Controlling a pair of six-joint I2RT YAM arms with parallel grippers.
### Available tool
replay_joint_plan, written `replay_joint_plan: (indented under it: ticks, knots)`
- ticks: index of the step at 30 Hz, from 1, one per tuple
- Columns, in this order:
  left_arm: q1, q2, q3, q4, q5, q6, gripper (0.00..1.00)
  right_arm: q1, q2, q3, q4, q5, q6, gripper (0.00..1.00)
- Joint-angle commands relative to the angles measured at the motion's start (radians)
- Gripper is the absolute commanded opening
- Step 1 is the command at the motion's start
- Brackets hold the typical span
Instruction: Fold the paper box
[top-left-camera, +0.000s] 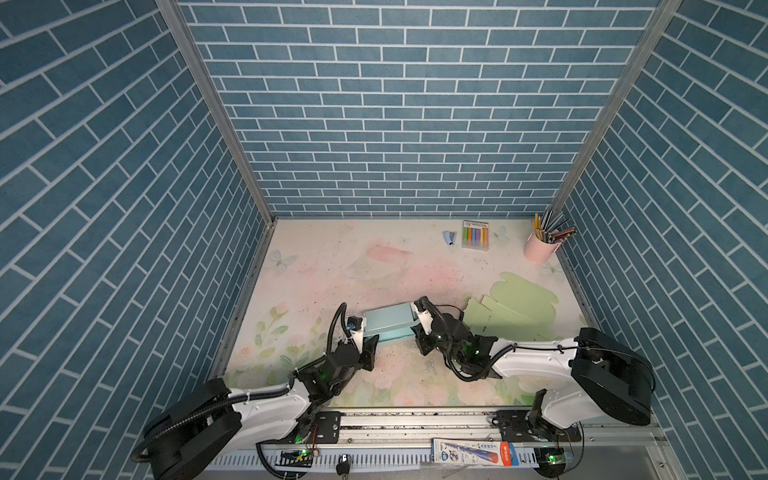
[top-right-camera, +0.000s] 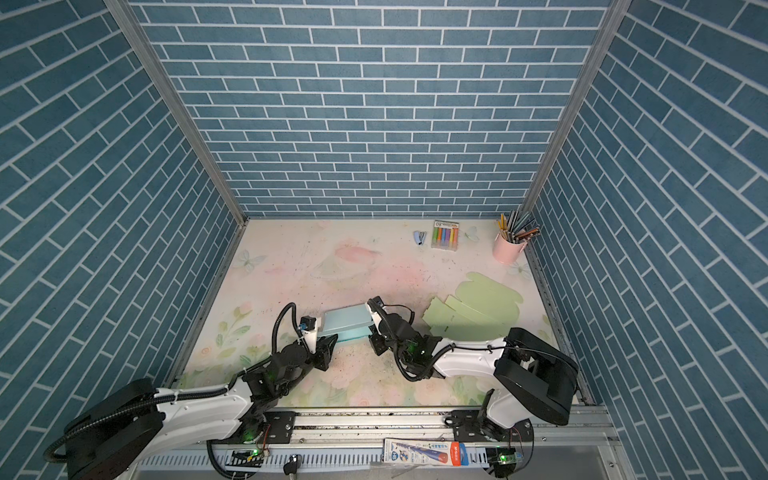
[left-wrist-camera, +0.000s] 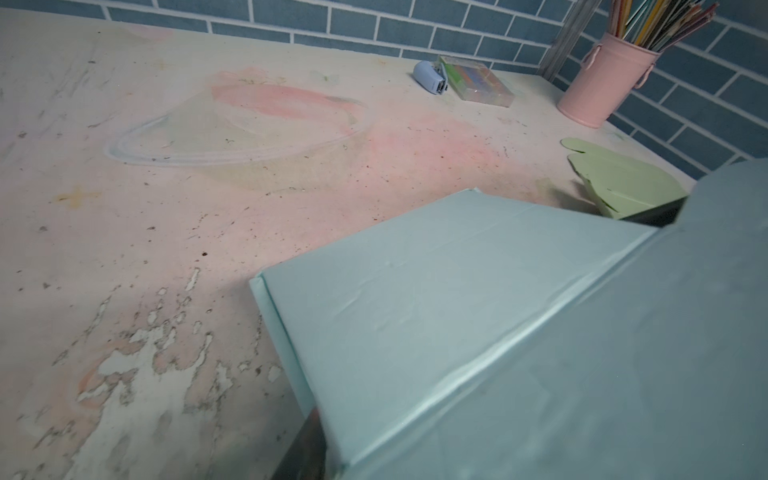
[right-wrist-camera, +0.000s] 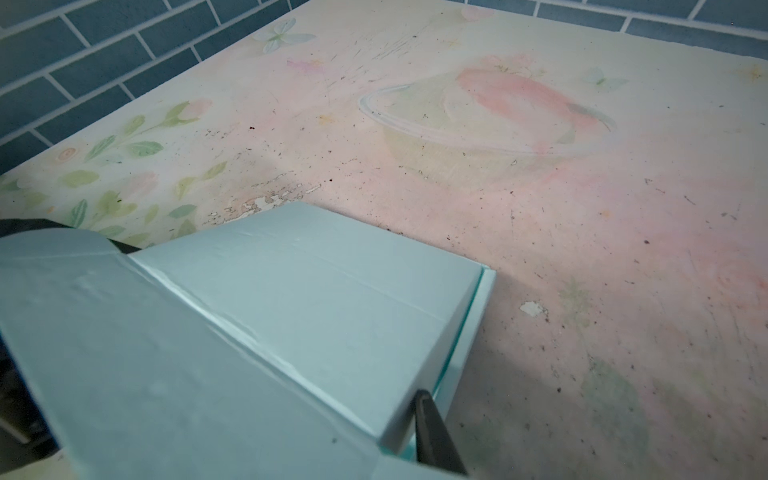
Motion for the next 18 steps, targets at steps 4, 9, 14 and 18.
replay_joint_plan:
  ticks: [4, 9, 14, 18]
  knots:
    - [-0.042, -0.085, 0.068, -0.29, 0.134, -0.066, 0.89, 0.025, -0.035, -0.022, 0.017, -0.039, 0.039, 0.2]
    - [-0.043, -0.164, 0.089, -0.414, 0.155, -0.142, 0.89, 0.025, -0.034, -0.024, 0.017, -0.034, 0.043, 0.2]
    - [-0.045, -0.299, 0.142, -0.584, 0.167, -0.184, 0.89, 0.025, -0.029, -0.021, 0.01, -0.029, 0.046, 0.2]
    - [-0.045, -0.396, 0.224, -0.779, 0.131, -0.198, 0.89, 0.024, -0.021, -0.014, 0.005, -0.027, 0.047, 0.2]
